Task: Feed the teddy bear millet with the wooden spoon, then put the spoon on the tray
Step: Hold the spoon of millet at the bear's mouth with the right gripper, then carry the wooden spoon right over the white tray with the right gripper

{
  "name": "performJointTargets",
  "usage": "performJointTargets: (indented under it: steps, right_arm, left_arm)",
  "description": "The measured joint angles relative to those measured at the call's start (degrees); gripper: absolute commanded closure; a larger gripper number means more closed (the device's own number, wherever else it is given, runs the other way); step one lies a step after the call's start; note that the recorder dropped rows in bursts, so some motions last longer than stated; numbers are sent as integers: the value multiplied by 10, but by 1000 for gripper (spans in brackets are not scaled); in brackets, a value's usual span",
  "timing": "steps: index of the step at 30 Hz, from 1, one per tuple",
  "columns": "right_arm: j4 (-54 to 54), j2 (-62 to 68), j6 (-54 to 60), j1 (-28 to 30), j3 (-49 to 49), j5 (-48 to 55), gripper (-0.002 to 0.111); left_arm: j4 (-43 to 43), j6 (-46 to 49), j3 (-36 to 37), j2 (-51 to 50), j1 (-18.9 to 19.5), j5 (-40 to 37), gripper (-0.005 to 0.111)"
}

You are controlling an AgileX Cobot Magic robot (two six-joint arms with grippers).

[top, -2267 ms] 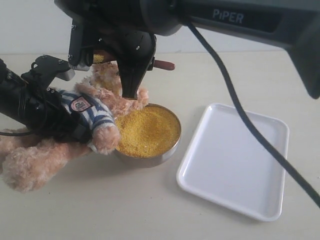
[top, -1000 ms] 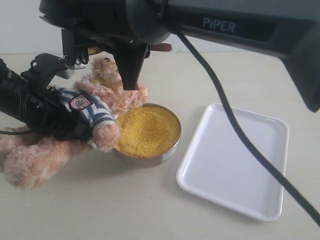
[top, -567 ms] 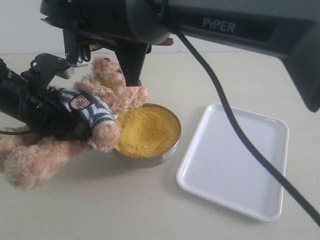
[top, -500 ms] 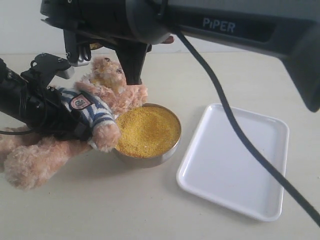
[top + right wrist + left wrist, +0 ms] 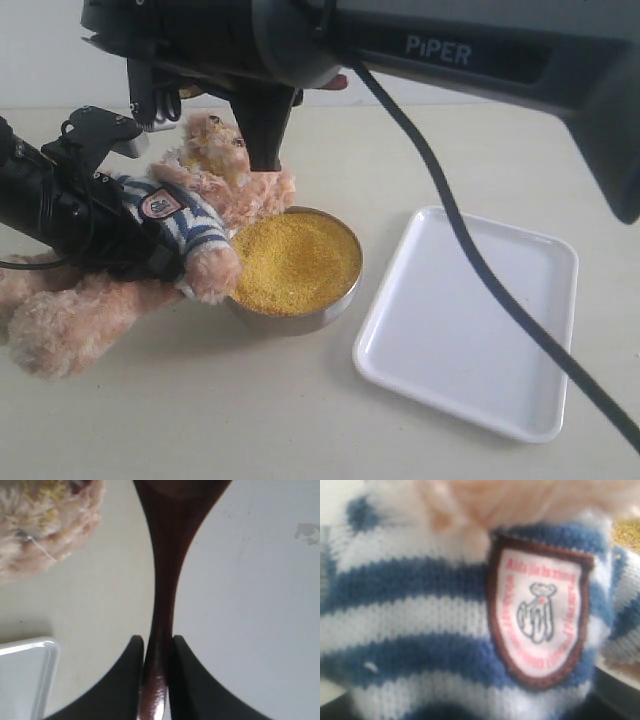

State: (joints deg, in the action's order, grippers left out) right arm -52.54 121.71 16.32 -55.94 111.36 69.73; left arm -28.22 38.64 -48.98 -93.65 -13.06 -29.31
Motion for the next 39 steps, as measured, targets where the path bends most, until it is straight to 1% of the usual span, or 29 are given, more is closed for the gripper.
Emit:
performJointTargets:
  steps: [8, 13, 17, 21, 32, 39]
  right_arm:
    - [71, 1, -9, 4, 0, 0, 109]
    - [113, 1, -21, 32, 0, 0, 109]
    - [181, 1, -22, 60, 0, 0, 109]
    - [237, -3, -22, 74, 0, 0, 109]
    - [286, -72, -22, 96, 4, 1, 109]
    - [333, -81, -22, 108, 3, 1, 109]
  left_arm:
    - [0, -6, 0, 0, 0, 1, 103]
    - [0, -11, 0, 0, 1, 1, 103]
    - [-1, -17, 0, 0, 5, 1, 103]
    - [-1, -23, 0, 0, 5, 1, 103]
    - [-1, -50, 0, 0, 5, -7, 103]
    - [-1, -55, 0, 12, 5, -16, 103]
